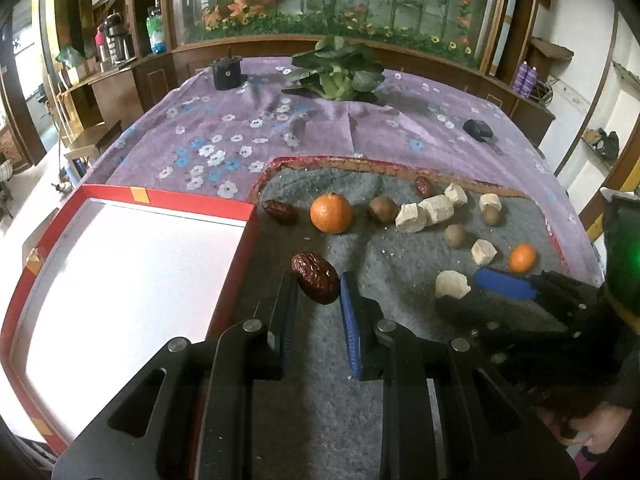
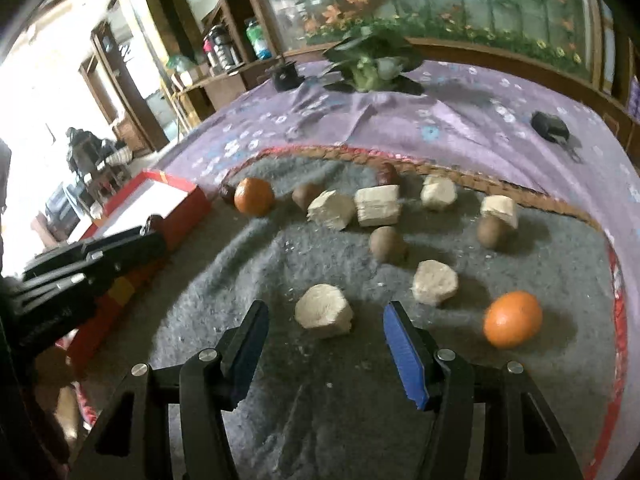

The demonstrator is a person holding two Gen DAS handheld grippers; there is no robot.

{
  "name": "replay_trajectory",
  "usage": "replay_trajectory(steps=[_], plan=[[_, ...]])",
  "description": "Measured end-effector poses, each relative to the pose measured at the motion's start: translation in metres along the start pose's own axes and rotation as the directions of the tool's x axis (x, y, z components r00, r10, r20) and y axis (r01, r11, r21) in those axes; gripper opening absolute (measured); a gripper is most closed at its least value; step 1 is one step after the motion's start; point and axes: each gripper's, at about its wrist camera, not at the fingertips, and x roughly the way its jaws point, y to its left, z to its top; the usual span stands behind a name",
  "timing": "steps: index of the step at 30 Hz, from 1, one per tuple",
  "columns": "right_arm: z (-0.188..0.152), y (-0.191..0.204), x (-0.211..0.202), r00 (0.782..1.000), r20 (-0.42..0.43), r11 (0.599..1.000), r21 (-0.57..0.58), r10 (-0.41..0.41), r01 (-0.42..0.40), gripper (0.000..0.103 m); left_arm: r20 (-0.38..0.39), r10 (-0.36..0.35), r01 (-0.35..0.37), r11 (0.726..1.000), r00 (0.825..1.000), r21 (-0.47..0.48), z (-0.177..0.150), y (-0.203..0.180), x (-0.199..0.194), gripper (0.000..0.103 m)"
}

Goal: Organize fruits
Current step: 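Carry the date into the white tray with the left tool while the right tool places the beige cake there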

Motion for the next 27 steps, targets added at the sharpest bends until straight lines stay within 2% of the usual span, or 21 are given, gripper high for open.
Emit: replay_trajectory(steps=[2, 3, 4, 5, 13, 19, 27], plan=[[0.001, 0.008, 0.007, 1.000, -0.003, 0.999, -0.039, -0.022, 0.022, 0.056, -0.008, 0.004, -0.004, 1.000, 1.000, -0.002, 0.000, 0.000, 0.002, 0.021], [0.001, 0.010, 0.011, 0.999, -0.002, 0.997, -0.055, -0.049, 0.049, 0.041, -0.010, 0.004, -0.004, 1.000, 1.000, 0.000, -0.001, -0.001, 0.002, 0.021], [0.001, 0.011, 0.014, 0.997, -0.009, 0.994, -0.071, -0.078, 0.077, 0.031, -0.010, 0.005, -0.005, 1.000, 1.000, 0.004, -0.002, -0.001, 0.001, 0.021], [0.001, 0.012, 0.018, 0.995, -0.019, 0.992, -0.085, -0.099, 0.097, 0.031, -0.008, 0.011, -0.011, 1.000, 1.000, 0.008, -0.003, -0.002, 0.000, 0.021], [-0.001, 0.020, -0.012, 0.997, 0.043, 0.995, -0.073, -0.061, 0.064, 0.030, 0.017, 0.050, -0.050, 0.999, 0.999, -0.003, -0.004, 0.007, -0.015, 0.021], [0.007, 0.055, -0.027, 0.996, 0.083, 0.995, -0.101, 0.032, -0.023, 0.030, 0.036, 0.099, -0.098, 0.995, 0.994, -0.023, -0.005, 0.027, -0.032, 0.021], [0.020, 0.101, -0.024, 0.990, 0.095, 0.985, -0.148, 0.105, -0.090, 0.030, 0.029, 0.163, -0.161, 0.985, 0.986, -0.064, -0.009, 0.063, -0.039, 0.021]])
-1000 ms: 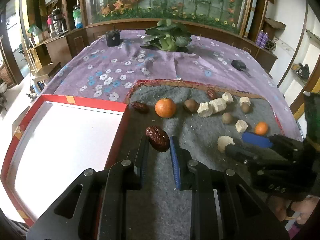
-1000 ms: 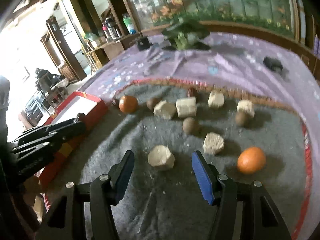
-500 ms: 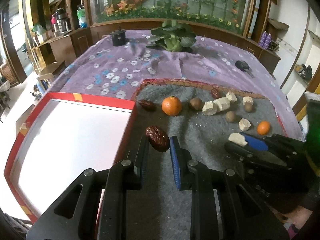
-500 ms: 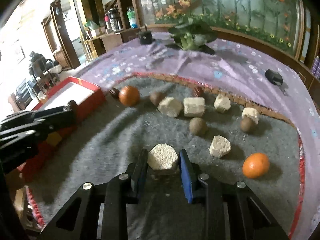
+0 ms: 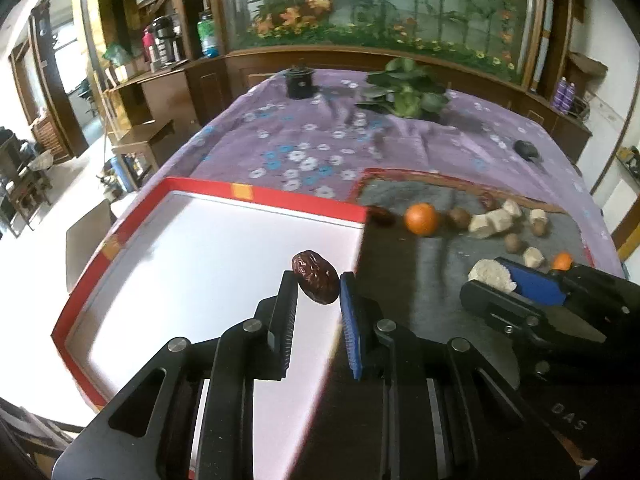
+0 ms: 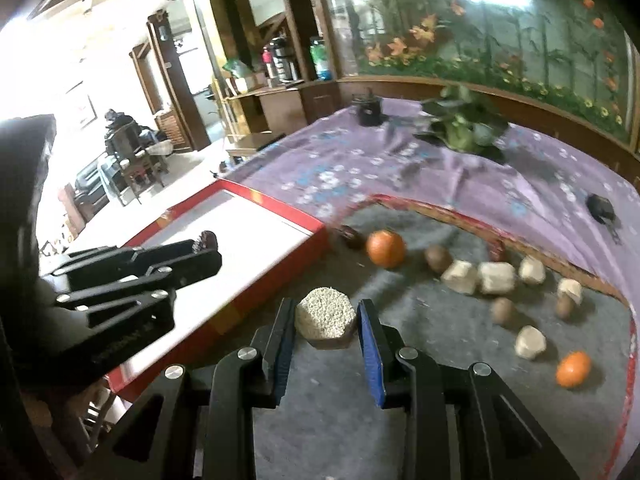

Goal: Organize fruits
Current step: 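Carry the date into the white tray with the left tool while the right tool places the beige cake there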

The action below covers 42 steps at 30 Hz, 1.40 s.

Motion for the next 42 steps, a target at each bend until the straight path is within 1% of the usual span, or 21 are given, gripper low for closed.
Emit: replay_trajectory(steps=[11, 17, 19, 23, 25, 29, 32, 34, 36, 37, 38, 39, 40, 41, 42], plan=[[0.027, 0.040, 0.036, 0.999, -0.018, 0.996, -0.084, 0.041, -0.043, 0.030, -0.038, 0.049, -0.051, 0.996, 0.998, -0.075, 0.007, 0.054, 0.019, 0.021], [0.044, 0.052, 0.064, 0.997, -0.044, 0.991, -0.117, 0.058, -0.062, 0.030, -0.090, 0.044, -0.055, 0.991, 0.995, -0.118, 0.014, 0.078, 0.043, 0.021], [0.050, 0.056, 0.078, 0.996, -0.060, 0.990, -0.128, 0.059, -0.066, 0.030, -0.113, 0.055, -0.069, 0.990, 0.992, -0.123, 0.016, 0.084, 0.053, 0.021], [0.055, 0.064, 0.101, 0.993, -0.088, 0.986, -0.136, 0.081, -0.092, 0.030, -0.162, 0.076, -0.099, 0.985, 0.984, -0.139, 0.015, 0.092, 0.069, 0.021], [0.056, 0.067, 0.118, 0.992, -0.108, 0.985, -0.146, 0.071, -0.086, 0.030, -0.179, 0.085, -0.111, 0.984, 0.980, -0.140, 0.015, 0.094, 0.074, 0.021], [0.055, 0.066, 0.137, 0.988, -0.135, 0.985, -0.145, 0.070, -0.089, 0.030, -0.186, 0.075, -0.106, 0.980, 0.980, -0.165, 0.018, 0.098, 0.082, 0.021], [0.055, 0.063, 0.144, 0.989, -0.132, 0.987, -0.139, 0.063, -0.081, 0.030, -0.215, 0.071, -0.108, 0.980, 0.974, -0.166, 0.019, 0.099, 0.089, 0.021], [0.053, 0.063, 0.148, 0.988, -0.142, 0.987, -0.142, 0.054, -0.075, 0.031, -0.216, 0.074, -0.111, 0.980, 0.974, -0.167, 0.020, 0.099, 0.090, 0.023], [0.052, 0.065, 0.147, 0.989, -0.133, 0.986, -0.147, 0.058, -0.078, 0.033, -0.207, 0.091, -0.126, 0.978, 0.974, -0.164, 0.021, 0.100, 0.087, 0.024], [0.052, 0.065, 0.146, 0.989, -0.132, 0.986, -0.142, 0.063, -0.082, 0.035, -0.199, 0.099, -0.133, 0.977, 0.975, -0.168, 0.021, 0.101, 0.085, 0.026], [0.053, 0.064, 0.144, 0.988, -0.132, 0.987, -0.131, 0.075, -0.092, 0.036, -0.193, 0.102, -0.136, 0.975, 0.976, -0.175, 0.021, 0.102, 0.084, 0.040], [0.053, 0.064, 0.142, 0.988, -0.131, 0.987, -0.126, 0.079, -0.096, 0.039, -0.186, 0.097, -0.133, 0.973, 0.978, -0.188, 0.022, 0.104, 0.082, 0.058], [0.054, 0.063, 0.138, 0.988, -0.122, 0.987, -0.121, 0.090, -0.105, 0.042, -0.175, 0.088, -0.123, 0.971, 0.981, -0.203, 0.022, 0.106, 0.079, 0.064], [0.054, 0.063, 0.133, 0.989, -0.113, 0.987, -0.119, 0.098, -0.111, 0.044, -0.154, 0.075, -0.109, 0.969, 0.985, -0.223, 0.022, 0.107, 0.073, 0.065], [0.054, 0.063, 0.125, 0.990, -0.094, 0.986, -0.117, 0.108, -0.119, 0.047, -0.149, 0.073, -0.106, 0.968, 0.986, -0.226, 0.023, 0.107, 0.070, 0.065]])
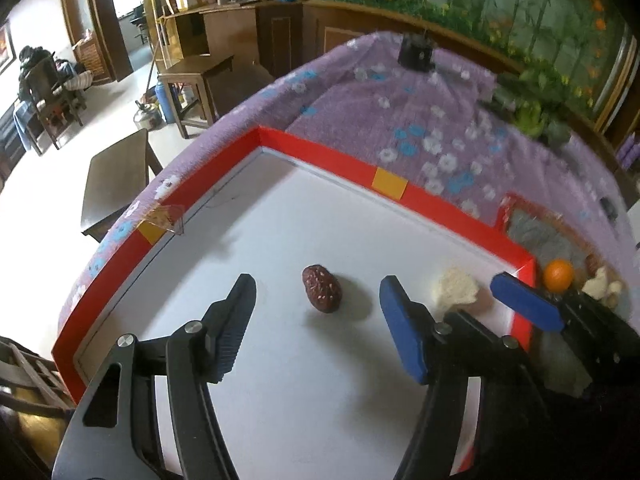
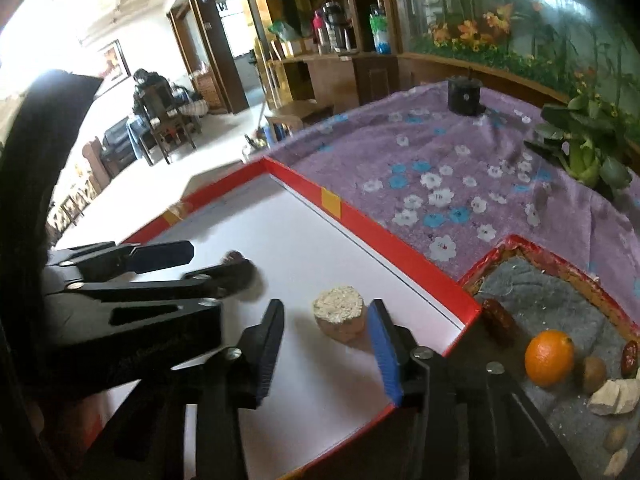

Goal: Organize fruits
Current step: 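Carry the date into the white tray with the left tool while the right tool places the beige cake there, then grasp the large orange with the left tool while the right tool reaches for another beige cake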

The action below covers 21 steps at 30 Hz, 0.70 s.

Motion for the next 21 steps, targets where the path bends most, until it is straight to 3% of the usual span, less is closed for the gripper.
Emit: replay_trajectory(steps=[10, 21], plan=[[-0.028, -0.010, -0.072, 0.995, 0.090, 0.999, 0.025, -0.048, 0.046, 0.050, 0.038, -0.053, 0.051, 0.998, 0.998, 0.045, -0.020, -0.027, -0.036, 0.065], [-0.097, -0.072, -0.142, 0.978, 0.068, 0.970, 0.159, -0.195, 0.182, 0.051, 0.018, -0.149, 0.144, 0.977, 0.989, 0.155, -0.047, -0.095, -0.054, 0.065]])
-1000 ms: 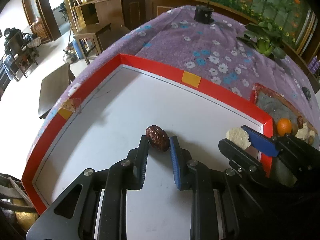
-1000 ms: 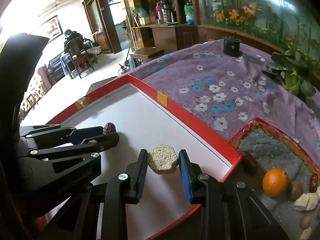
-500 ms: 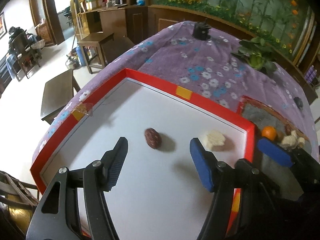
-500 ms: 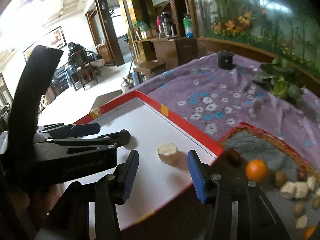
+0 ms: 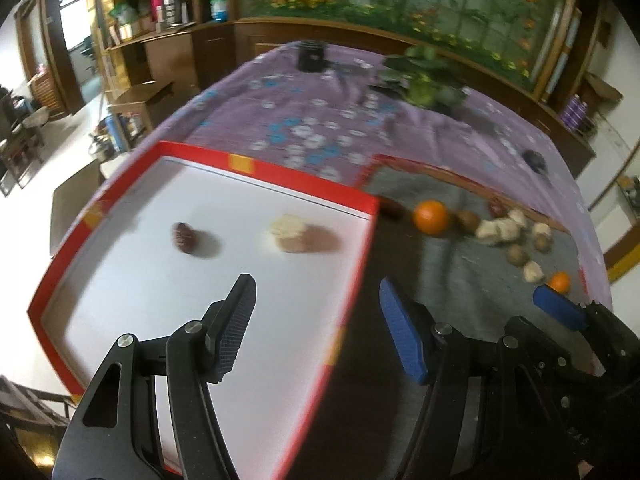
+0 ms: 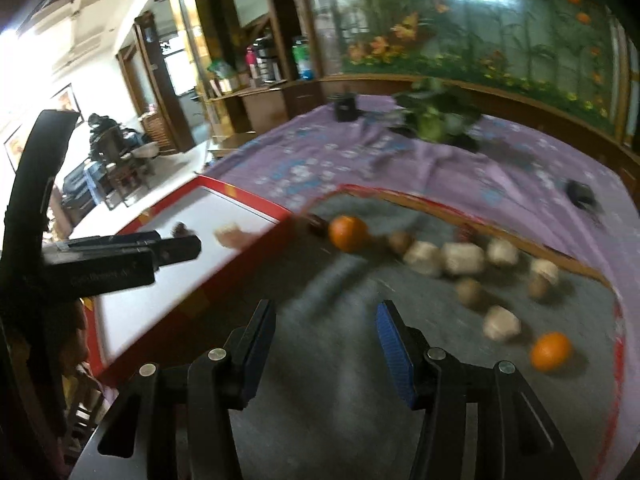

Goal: Organize fruits
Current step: 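Grasp the large orange with the left tool while the right tool reaches for another beige cake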

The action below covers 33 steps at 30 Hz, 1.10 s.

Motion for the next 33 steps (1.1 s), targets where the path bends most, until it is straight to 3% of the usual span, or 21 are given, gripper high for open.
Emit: replay_trajectory(steps=[10, 14, 21, 28, 33], plan=[[-0.037, -0.061, -0.031, 0.997, -0.001, 0.991, 0.111, -0.077, 0.077, 0.051, -0.019, -0.046, 0.047, 0.997, 0.999, 0.063, 0.002, -0.053, 0.014, 0.065], [-0.045, -0.085, -0.046, 0.998, 0.040, 0.986, 0.162, -0.054, 0.047, 0.051, -0.035, -0.076, 0.078, 0.993, 0.997, 0.085, 0.009, -0.067, 0.027, 0.065], [-0.049, -0.102, -0.047, 0.999, 0.040, 0.978, 0.206, -0.031, 0.022, 0.051, -0.047, -0.138, 0.143, 0.982, 0.989, 0.125, 0.027, -0.084, 0.053, 0.065], [-0.048, -0.112, -0.045, 0.998, 0.055, 0.975, 0.223, -0.021, 0.008, 0.051, -0.050, -0.085, 0.093, 0.978, 0.995, 0.188, 0.041, -0.095, 0.077, 0.065], [-0.044, -0.117, -0.042, 0.998, 0.056, 0.976, 0.219, -0.013, 0.000, 0.051, -0.070, -0.093, 0.106, 0.973, 0.993, 0.205, 0.043, -0.097, 0.093, 0.065]])
